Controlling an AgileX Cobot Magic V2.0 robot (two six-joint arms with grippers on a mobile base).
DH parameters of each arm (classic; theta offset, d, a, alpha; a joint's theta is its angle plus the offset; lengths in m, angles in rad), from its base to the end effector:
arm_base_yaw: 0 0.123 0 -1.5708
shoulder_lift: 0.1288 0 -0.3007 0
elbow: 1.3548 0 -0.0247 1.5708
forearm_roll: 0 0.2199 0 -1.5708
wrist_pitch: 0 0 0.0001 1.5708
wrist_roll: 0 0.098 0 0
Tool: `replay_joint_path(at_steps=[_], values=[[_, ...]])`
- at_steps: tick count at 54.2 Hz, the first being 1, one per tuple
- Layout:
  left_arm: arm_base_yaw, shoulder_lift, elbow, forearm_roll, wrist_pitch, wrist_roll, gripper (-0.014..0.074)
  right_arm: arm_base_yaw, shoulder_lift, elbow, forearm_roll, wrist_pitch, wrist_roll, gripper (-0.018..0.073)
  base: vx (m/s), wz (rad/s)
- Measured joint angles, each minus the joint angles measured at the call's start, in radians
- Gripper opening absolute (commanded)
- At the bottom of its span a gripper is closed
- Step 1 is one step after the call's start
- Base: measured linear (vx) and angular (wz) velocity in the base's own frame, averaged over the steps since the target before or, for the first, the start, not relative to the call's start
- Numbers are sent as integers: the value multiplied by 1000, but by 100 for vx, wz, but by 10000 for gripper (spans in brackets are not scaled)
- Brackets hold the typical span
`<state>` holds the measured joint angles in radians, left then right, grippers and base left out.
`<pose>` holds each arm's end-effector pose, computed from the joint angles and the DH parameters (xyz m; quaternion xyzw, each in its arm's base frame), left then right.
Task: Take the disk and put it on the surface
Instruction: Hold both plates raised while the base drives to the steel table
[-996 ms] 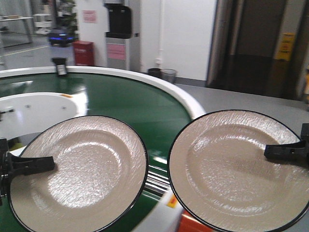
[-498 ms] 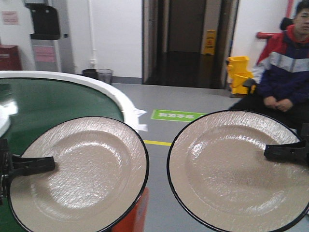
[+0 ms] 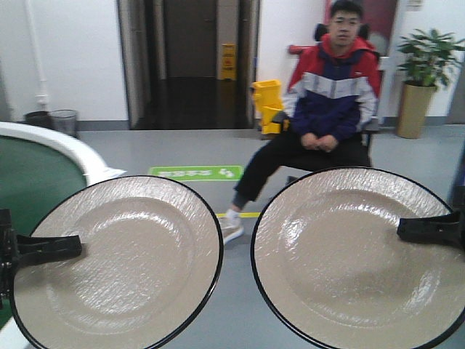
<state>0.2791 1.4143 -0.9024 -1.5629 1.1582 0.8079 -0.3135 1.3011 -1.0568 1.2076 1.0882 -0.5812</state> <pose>0.2532 -0.0209 0.3387 -0.0909 0.7600 -0.5530 0.3291 0.2332 0.0097 0.3731 0.0685 0.8289 0.4282 0.3534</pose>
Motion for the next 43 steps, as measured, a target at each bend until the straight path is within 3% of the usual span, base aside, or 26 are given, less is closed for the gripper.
replay_joint_path(at_steps=[26, 43], values=[[0, 0, 0, 0, 0, 0, 1, 0, -4, 0, 0, 2, 0, -9, 14, -57], [0, 0, 0, 0, 1, 0, 1, 0, -5, 0, 0, 6, 0, -9, 25, -35]])
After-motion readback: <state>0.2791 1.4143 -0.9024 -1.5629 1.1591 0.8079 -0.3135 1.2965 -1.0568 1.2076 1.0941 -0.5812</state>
